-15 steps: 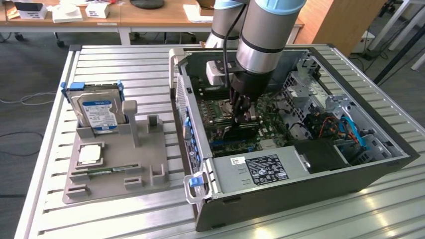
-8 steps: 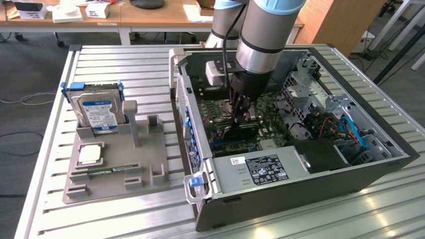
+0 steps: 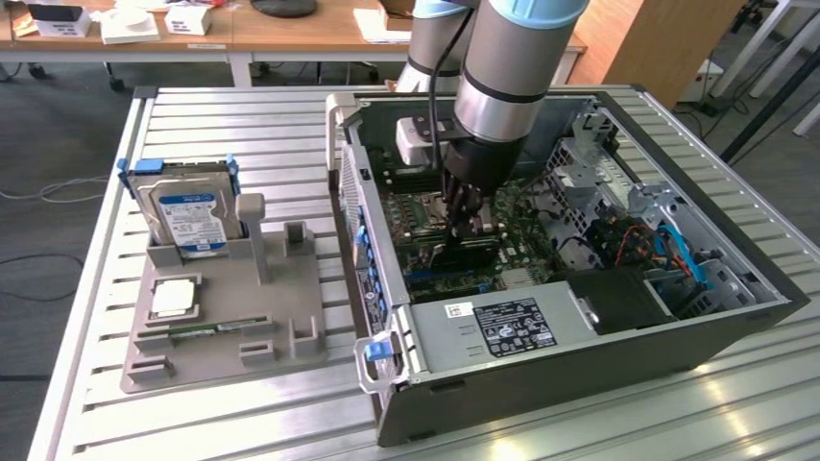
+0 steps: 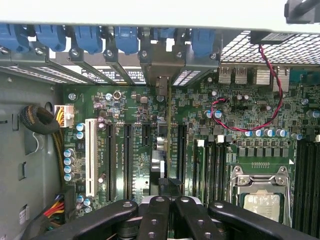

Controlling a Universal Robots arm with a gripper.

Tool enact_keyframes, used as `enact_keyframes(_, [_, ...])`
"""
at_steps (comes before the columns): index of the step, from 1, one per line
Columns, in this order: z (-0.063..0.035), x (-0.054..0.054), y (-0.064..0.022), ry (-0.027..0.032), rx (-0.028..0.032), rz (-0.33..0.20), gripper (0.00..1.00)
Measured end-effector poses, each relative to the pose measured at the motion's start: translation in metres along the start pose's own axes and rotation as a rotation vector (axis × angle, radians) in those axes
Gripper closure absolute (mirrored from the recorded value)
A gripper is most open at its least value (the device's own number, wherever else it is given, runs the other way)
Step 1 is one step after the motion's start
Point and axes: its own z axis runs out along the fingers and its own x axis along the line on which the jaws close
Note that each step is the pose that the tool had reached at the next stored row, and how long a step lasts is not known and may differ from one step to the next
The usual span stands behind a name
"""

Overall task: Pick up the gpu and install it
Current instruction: 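Press down on the gpu until it lock into place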

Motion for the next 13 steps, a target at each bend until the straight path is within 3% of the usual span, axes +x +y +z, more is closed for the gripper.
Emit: enact_keyframes(13, [0.0006,0.0,0.0,0.0001,0.0,0.0,0.89])
